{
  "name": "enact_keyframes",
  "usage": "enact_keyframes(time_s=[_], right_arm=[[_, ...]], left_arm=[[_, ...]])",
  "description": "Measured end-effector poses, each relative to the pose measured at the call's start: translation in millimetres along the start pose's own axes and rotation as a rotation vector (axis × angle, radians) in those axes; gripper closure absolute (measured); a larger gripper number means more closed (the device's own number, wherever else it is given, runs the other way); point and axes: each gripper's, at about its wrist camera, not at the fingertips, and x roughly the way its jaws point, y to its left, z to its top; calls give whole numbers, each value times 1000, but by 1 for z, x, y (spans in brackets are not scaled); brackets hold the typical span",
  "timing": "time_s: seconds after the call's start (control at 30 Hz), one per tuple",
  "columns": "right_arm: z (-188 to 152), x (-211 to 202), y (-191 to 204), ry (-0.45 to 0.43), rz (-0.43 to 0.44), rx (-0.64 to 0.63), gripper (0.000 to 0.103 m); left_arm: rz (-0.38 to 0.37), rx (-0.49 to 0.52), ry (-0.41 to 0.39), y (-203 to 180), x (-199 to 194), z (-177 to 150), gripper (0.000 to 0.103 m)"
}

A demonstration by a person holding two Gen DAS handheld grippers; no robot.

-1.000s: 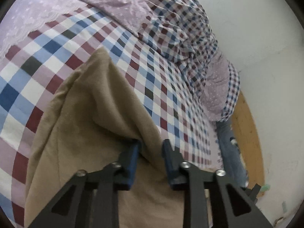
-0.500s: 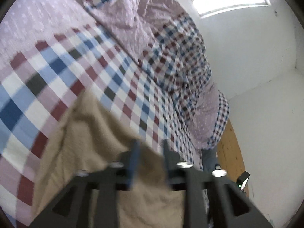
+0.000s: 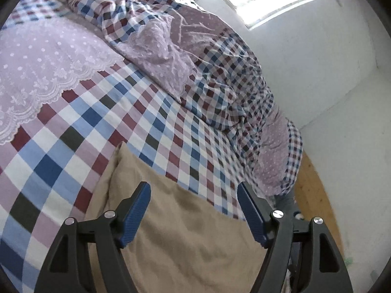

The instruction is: Fold clothes

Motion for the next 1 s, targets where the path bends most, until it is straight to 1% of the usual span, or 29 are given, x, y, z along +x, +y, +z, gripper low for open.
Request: enact_keyframes(time_s=[0.03, 0.07, 0.13, 0.17, 0.2, 0.23, 0.27, 0.33, 0.4, 0.57, 0.67, 0.73, 0.83, 0.9, 0.93, 1.0], right_arm=[[-15, -9, 6, -19, 13, -3, 41], [-28, -16, 13, -32, 5, -15, 40], [-47, -26, 26, -45, -50, -66, 40], [-51, -30, 29, -51, -62, -76, 40], [-51, -33, 32, -55, -43, -74, 40], [-51, -36, 34, -55, 0, -68, 40], [-52, -38, 36, -60, 22, -64, 39], [-59, -44, 43, -78, 37, -74, 39], [-62, -45, 50, -76, 55, -91, 38], [-71, -48, 69, -59, 156, -134, 38], [-79, -48, 85, -49, 197, -182, 38], [-84, -49, 92, -41, 218, -191, 36], [-94, -49, 106, -33, 223, -220, 31], [-100, -51, 114, -34, 213, -256, 24], [-103, -54, 119, -41, 212, -283, 23], [-106, -58, 124, -57, 212, -312, 19]], left_arm=[[9, 20, 4, -3, -3, -4, 23], [16, 38, 8, -5, -6, -9, 19], [28, 75, 15, -11, -13, -21, 18], [30, 96, 27, -15, -17, -28, 18], [30, 116, 41, -18, -20, -36, 18], [33, 140, 52, -23, -23, -43, 18], [37, 166, 63, -29, -26, -51, 18], [48, 215, 80, -40, -33, -67, 18], [62, 246, 88, -48, -42, -82, 18], [94, 245, 112, -49, -75, -122, 18], [115, 216, 131, -43, -91, -142, 18], [124, 189, 144, -38, -100, -155, 18], [139, 166, 154, -34, -112, -172, 18], [154, 151, 152, -31, -122, -182, 18], [162, 143, 150, -29, -127, -187, 18], [202, 133, 160, -25, -134, -196, 18]])
